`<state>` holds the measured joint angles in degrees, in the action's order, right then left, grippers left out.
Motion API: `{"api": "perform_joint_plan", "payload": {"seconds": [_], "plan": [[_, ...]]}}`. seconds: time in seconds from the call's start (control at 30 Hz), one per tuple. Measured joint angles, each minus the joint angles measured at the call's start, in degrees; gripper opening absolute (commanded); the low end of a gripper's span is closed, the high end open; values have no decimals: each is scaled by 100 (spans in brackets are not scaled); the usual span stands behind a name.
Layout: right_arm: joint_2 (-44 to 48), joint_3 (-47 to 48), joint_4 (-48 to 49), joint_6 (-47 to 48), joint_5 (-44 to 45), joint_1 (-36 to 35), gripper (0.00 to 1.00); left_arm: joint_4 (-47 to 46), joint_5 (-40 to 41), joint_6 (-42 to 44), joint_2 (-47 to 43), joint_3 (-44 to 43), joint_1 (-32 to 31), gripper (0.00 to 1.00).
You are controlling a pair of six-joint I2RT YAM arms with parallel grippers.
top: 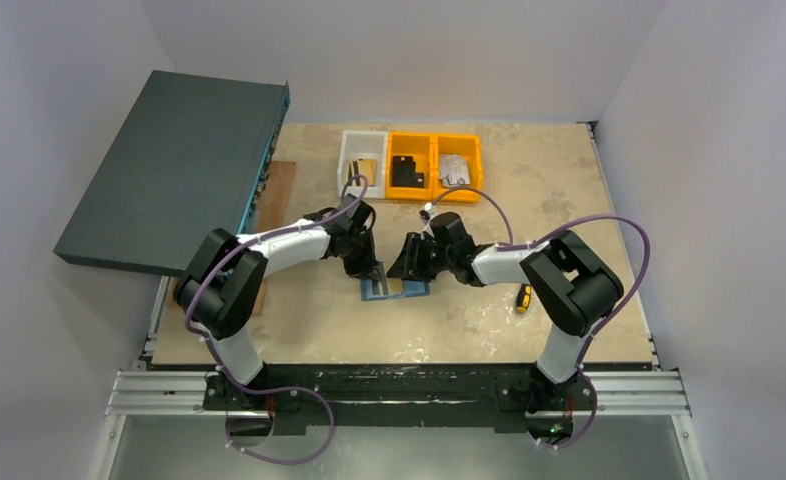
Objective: Take the credit cards out of the card holder
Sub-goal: Remove the credit card from the card holder.
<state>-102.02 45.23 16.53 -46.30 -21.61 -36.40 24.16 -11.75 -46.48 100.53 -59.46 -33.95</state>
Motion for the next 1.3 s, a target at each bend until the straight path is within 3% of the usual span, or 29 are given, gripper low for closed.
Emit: {"api": "perform_joint_plan", "payload": {"seconds": [0.47,0.87,1.3], "plan": [[149,-734,846,-282,-804,7,36,-297,-162,-249,-487,719,-74,0],[-140,-1261,2116,-1095,-1174,170,26,-289,-162,-254,-496,730,-85,0],[-691,-1534,3427,-1923,-1541,350,21,-267,-149,-249,-496,723,-90,0]]}}
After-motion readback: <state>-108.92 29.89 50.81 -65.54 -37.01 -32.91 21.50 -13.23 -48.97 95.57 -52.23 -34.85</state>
